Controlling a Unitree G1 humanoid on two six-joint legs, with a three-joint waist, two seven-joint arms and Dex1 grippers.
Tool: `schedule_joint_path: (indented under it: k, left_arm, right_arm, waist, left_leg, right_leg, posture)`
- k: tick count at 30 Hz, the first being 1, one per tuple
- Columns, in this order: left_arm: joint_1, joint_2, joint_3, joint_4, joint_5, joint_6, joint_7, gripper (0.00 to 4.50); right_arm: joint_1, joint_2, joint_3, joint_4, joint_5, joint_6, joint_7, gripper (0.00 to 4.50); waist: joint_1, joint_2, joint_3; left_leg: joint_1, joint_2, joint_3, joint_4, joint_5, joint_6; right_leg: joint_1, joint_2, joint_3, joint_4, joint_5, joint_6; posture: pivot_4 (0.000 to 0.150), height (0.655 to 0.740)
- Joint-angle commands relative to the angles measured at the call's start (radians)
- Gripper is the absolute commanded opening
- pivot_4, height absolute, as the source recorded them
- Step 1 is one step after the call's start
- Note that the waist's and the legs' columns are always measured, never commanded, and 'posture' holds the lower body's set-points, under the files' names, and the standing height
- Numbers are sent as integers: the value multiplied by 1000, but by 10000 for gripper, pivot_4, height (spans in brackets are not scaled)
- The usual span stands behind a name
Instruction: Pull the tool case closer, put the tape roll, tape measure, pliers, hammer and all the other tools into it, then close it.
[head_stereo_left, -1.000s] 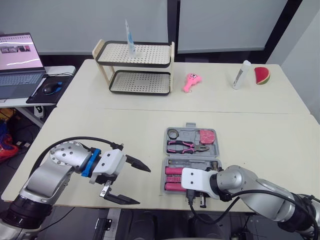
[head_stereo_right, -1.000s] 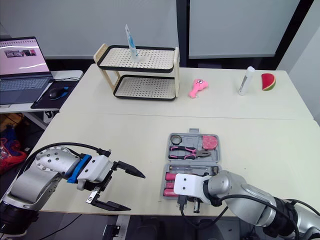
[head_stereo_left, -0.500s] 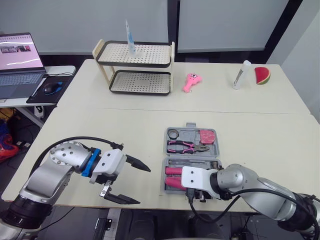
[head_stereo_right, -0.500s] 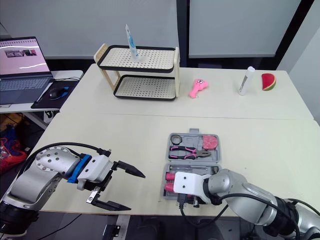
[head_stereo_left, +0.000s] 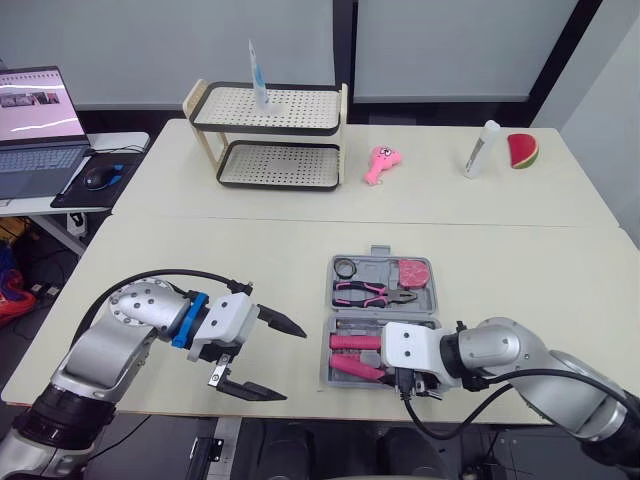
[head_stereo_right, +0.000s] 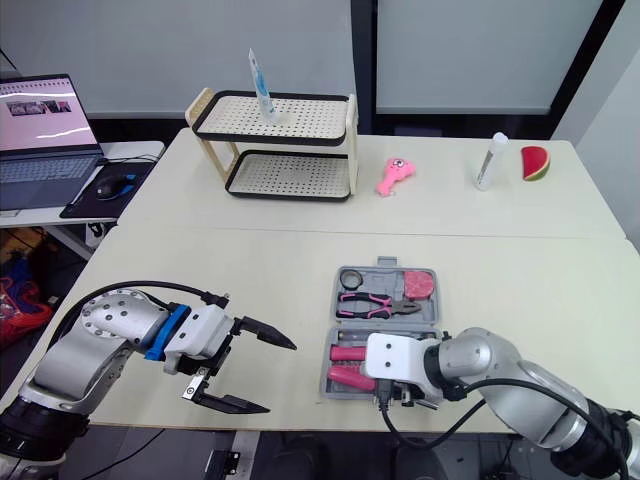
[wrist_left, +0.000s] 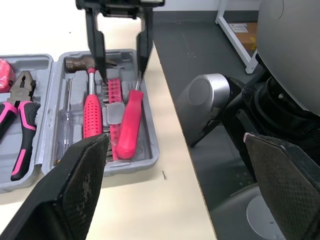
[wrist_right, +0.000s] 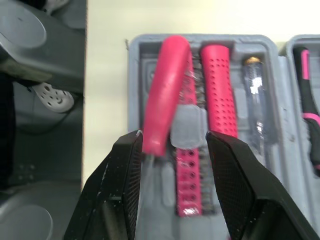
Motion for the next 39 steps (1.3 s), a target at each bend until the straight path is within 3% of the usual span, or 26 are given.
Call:
schedule_joint_path:
  k: [1,16,24,39]
  left_arm:
    - [5,7,13,-33,-10,-6,2,45000]
    - [-13,0,0,-27,-8,-1,-4,45000]
    - [-15,-1,-2,-28,-6,1,-1,45000]
    - [-10,-5,-7,-31,-2,-6,5,45000]
  right_arm:
    - [23,16,18,-46,-16,23,-27,21918]
    - [46,52,73,2,-82,51,-77,21918]
    - [67,50,76,12,-90,58,-88,6708]
    - [0,0,85,-37,-112,36,-36,6314]
  waist:
    - [1,0,0]
    - [1,0,0]
    - [1,0,0]
    - [1,0,0]
  left_leg:
    - [0,0,0,0,0,0]
    - [0,0,0,0,0,0]
    - [0,0,-1,0,0,0]
    - [0,0,-1,0,0,0]
  right_leg:
    - [0,0,0,0,0,0]
    - [0,0,0,0,0,0]
    - [0,0,0,0,0,0]
    - [0,0,0,0,0,0]
  posture:
    - [1500,7400]
    - [1500,7400]
    - [1500,7400]
    - [1500,7400]
